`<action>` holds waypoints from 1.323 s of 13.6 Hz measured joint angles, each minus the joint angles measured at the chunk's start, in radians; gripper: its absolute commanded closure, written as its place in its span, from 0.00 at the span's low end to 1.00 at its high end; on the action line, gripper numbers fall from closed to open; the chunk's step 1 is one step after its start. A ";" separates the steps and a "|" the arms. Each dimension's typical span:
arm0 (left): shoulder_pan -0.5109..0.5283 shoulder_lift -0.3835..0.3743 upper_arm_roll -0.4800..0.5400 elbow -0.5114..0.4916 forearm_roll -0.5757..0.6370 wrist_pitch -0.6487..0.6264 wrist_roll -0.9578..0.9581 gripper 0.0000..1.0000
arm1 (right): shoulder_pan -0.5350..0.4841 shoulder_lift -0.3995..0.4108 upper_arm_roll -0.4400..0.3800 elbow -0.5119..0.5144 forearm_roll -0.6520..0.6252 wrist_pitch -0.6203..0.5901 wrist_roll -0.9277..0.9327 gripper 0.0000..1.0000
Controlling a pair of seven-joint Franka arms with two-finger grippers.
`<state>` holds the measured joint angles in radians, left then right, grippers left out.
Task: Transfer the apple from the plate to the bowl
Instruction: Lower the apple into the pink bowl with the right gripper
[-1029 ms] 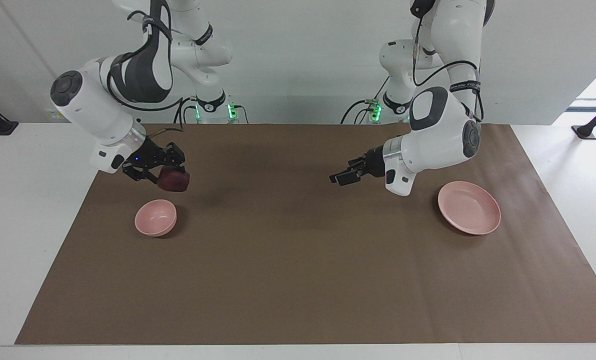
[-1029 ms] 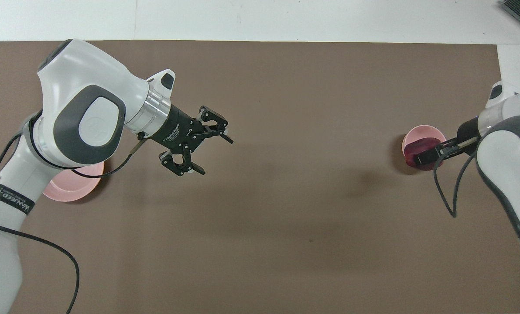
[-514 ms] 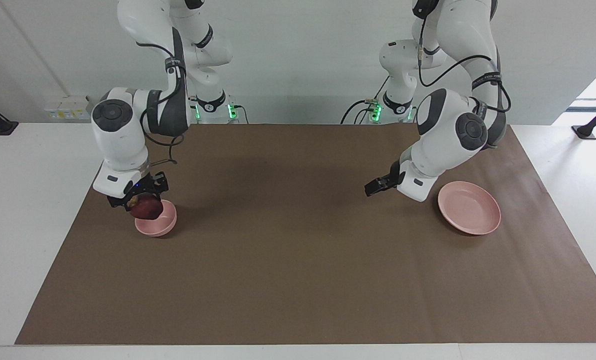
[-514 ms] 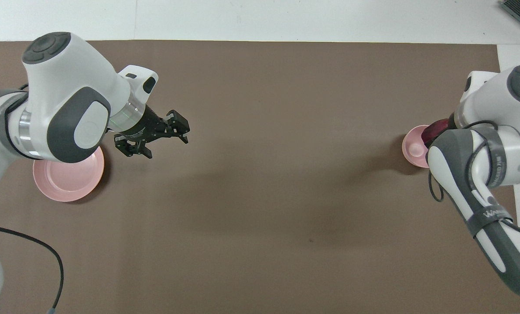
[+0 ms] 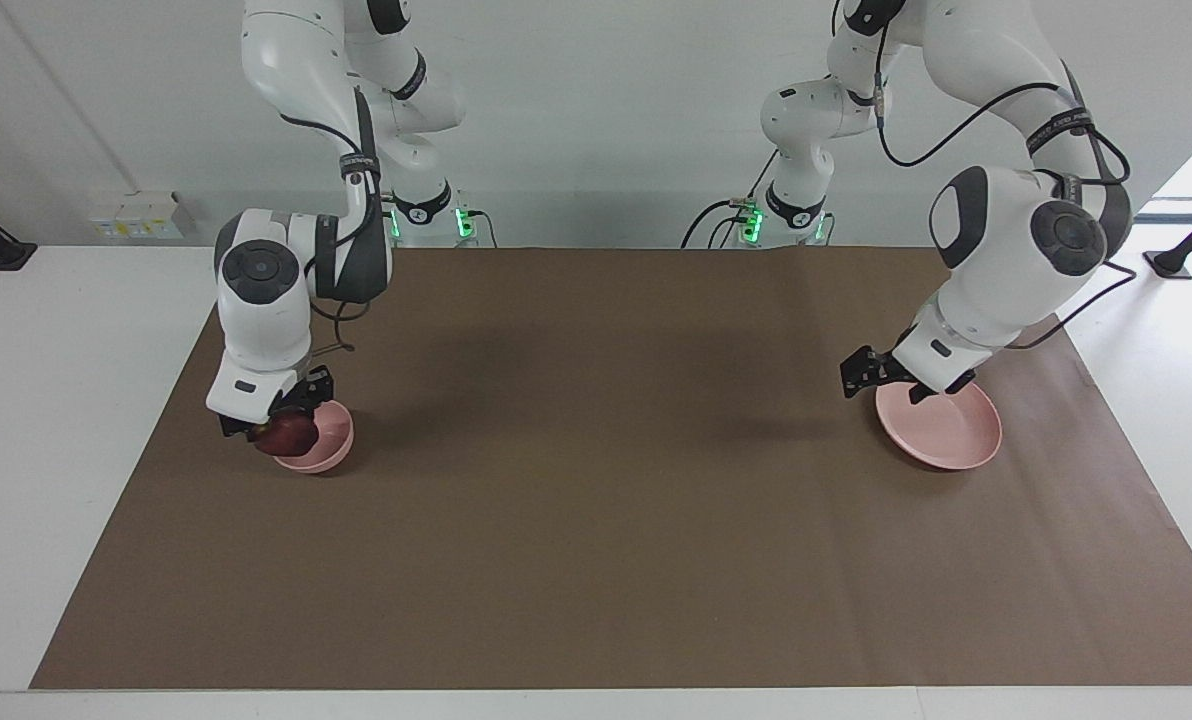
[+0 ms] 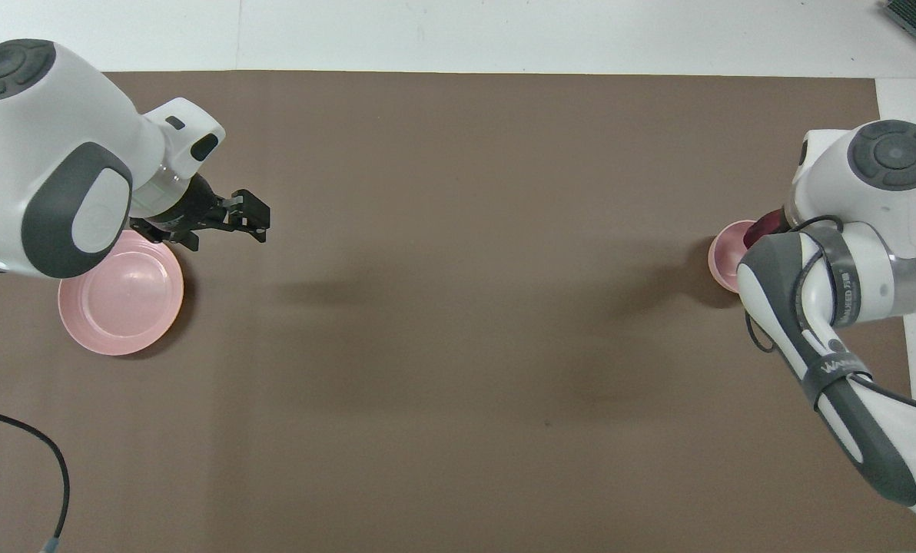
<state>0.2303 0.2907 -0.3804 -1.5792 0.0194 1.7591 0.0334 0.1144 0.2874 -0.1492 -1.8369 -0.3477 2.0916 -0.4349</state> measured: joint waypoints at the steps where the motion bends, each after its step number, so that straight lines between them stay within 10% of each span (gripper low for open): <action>1: 0.010 -0.012 0.001 0.001 0.001 0.000 0.019 0.00 | 0.008 0.001 0.000 -0.004 -0.001 0.000 0.014 1.00; 15: 0.009 -0.119 0.037 0.009 0.007 -0.052 -0.053 0.00 | 0.011 0.047 -0.002 -0.034 -0.006 0.059 0.048 0.99; 18: -0.087 -0.147 0.155 0.029 0.007 -0.073 -0.050 0.00 | 0.009 0.049 -0.002 -0.048 -0.006 0.081 0.054 0.66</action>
<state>0.1431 0.1440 -0.2250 -1.5505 0.0268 1.6857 -0.0169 0.1236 0.3367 -0.1514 -1.8845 -0.3535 2.1730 -0.3814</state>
